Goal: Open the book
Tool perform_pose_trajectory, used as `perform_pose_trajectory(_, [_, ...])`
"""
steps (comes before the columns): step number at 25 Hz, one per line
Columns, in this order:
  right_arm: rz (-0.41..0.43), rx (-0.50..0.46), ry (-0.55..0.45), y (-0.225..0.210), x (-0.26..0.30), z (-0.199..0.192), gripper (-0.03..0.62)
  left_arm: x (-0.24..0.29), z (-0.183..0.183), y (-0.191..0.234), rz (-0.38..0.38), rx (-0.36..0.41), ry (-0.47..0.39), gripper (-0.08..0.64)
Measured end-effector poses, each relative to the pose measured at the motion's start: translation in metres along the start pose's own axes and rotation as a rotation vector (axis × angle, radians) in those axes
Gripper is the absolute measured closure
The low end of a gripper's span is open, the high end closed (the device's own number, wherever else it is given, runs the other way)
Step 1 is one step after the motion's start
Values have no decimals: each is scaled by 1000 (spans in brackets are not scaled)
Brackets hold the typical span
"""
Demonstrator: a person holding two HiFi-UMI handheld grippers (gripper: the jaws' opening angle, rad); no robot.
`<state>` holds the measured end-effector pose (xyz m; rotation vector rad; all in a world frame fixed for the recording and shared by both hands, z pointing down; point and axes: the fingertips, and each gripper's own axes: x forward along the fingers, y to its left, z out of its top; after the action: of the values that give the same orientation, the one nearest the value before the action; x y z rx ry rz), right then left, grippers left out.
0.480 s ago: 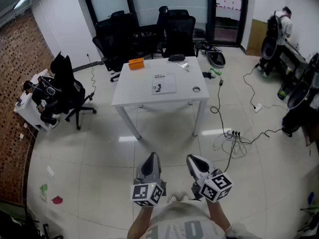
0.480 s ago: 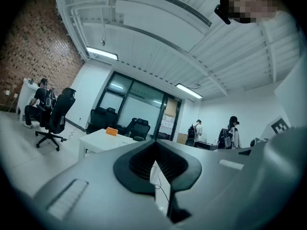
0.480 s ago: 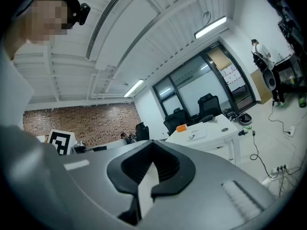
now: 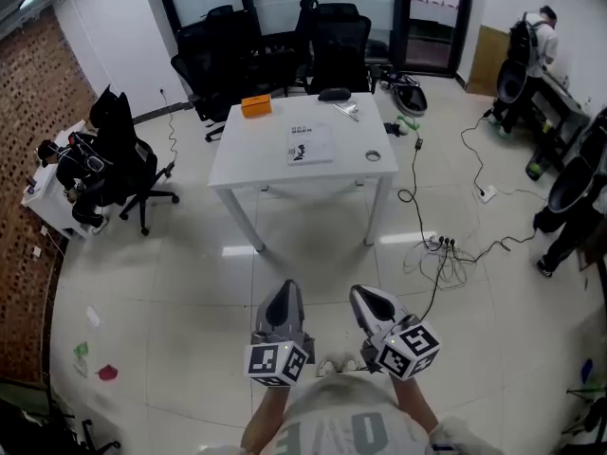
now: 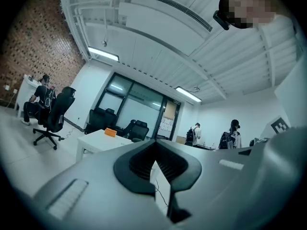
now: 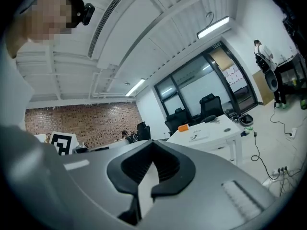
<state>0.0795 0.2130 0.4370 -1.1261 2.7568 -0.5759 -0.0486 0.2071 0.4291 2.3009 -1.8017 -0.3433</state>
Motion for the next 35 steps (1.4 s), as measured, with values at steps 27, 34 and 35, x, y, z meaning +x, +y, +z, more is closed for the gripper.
perform_pose_trajectory(27, [-21, 107, 15, -19, 9, -7, 591, 22, -13, 11, 11, 87, 70, 546])
perform_pose_trajectory(34, [-11, 125, 44, -43, 13, -15, 591, 40, -28, 13, 25, 100, 95, 546])
perform_pose_trajectory(35, [-7, 129, 50, -48, 14, -17, 591, 42, -30, 14, 29, 105, 92, 546])
